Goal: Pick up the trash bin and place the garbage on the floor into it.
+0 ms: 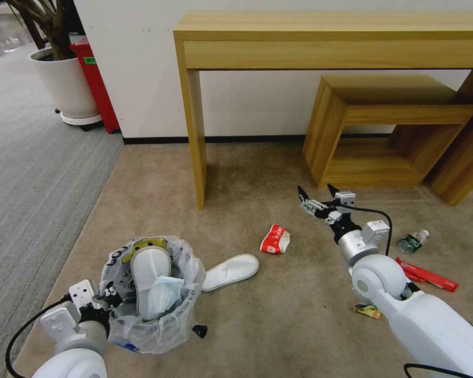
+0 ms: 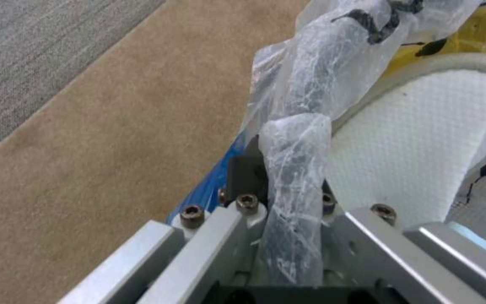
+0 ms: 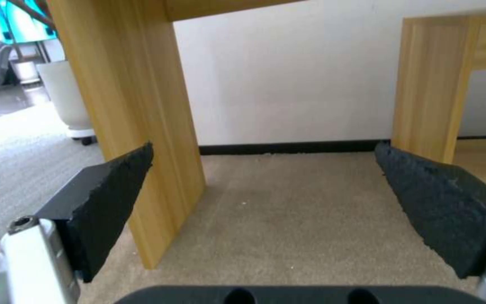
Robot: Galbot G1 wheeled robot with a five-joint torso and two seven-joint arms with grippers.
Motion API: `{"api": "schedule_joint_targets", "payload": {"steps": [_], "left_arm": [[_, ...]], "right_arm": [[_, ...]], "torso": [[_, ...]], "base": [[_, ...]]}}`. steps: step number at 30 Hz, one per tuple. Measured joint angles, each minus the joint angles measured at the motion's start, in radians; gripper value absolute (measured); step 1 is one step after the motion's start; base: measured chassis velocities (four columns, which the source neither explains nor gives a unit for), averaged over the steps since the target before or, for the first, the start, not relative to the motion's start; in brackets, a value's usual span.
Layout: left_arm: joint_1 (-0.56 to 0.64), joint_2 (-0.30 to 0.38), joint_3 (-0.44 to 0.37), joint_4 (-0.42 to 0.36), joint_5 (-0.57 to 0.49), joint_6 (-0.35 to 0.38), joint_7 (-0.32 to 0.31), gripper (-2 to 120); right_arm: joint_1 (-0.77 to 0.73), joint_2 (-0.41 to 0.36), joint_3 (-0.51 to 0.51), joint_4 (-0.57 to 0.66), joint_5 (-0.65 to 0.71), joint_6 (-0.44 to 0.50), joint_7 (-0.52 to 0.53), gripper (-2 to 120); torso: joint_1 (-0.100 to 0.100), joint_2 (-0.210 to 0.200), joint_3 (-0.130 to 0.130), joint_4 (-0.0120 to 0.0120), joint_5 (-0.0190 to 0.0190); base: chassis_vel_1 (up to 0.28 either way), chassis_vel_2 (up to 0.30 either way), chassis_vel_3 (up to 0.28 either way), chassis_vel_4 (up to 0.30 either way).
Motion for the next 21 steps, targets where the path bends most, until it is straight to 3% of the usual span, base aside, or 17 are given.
{"api": "schedule_joint_targets", "payload": {"steps": [6,21], "left_arm": [[0.000,0.005,-0.009,0.002,0.000,0.000,0.001,1],[0.013,0.019,-0.128,0.012,-0.014,-0.002,-0.005,1]], "right_arm": [[-0.009,0.002,-0.001,-0.002,-0.027,0.010,-0.001,100],[-0.013,0.006,-0.004,-0.009,-0.034,0.016,-0.002,100]], "torso": [[0.000,0.000,0.000,0.0000,0.0000],[0.000,0.000,0.000,0.0001,0.0000]], "base": [[0.000,0.000,0.000,0.000],[0.000,0.000,0.000,0.000]]}}
